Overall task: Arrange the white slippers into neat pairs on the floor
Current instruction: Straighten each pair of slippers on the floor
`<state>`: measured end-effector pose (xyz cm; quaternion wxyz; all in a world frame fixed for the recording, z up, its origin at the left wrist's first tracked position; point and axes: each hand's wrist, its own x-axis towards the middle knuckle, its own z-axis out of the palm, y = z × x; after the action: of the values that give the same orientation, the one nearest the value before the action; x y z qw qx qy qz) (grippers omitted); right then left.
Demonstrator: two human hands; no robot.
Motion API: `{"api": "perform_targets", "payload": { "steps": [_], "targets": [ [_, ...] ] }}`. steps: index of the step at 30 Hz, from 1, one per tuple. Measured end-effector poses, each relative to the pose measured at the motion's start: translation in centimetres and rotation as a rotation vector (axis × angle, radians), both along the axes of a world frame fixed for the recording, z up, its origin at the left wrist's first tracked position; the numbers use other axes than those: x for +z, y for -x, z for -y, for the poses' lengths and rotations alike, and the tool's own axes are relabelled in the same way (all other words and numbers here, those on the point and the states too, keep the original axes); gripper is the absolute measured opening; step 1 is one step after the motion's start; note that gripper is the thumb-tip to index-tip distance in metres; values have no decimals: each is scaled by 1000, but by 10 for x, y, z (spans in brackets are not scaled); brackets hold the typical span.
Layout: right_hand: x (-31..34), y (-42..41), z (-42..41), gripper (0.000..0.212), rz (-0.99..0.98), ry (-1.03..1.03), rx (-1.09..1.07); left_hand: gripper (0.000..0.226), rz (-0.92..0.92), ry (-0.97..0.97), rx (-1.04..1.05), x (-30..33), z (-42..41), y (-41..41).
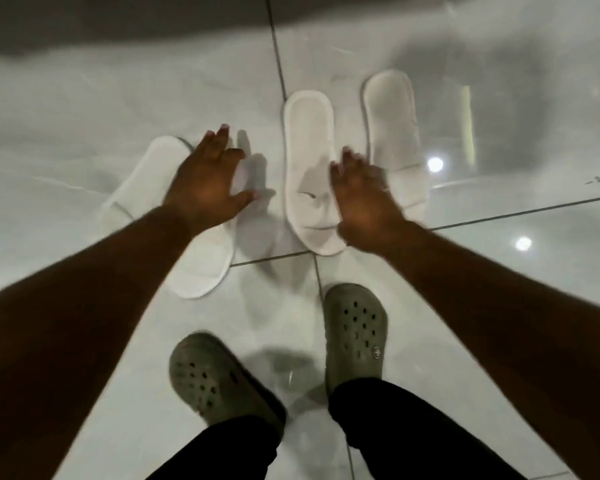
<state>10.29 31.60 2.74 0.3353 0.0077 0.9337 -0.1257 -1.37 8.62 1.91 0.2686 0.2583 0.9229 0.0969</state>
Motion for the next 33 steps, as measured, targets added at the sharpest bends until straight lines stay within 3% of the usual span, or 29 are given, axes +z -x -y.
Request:
{"api": "perform_targets", "payload": {
  "steps": [5,7,9,15,19,27,30,33],
  "targets": [
    [3,0,152,109,125,175,-53,93,59,489,-323,18,127,26],
    [-10,-1,190,123,182,163,-83,92,80,582,-431,8,158,24],
    [-25,0,210,132,191,120,-48,86,130,568,-419,-6,180,20],
    [-47,41,224,134,26,34,216,101,216,382,108,-29,232,-6],
    [-46,64,231,134,54,-6,295,104,214,316,308,-32,243,-22],
    [-43,75,236,134,10,-14,298,108,44,221,170,-38,245,-21],
    [-44,76,233,132,29,-6,351,110,97,172,26,-42,244,-18],
    [-44,74,241,130,47,16,338,109,150,172,13,-44,248,-14]
  ]
}}
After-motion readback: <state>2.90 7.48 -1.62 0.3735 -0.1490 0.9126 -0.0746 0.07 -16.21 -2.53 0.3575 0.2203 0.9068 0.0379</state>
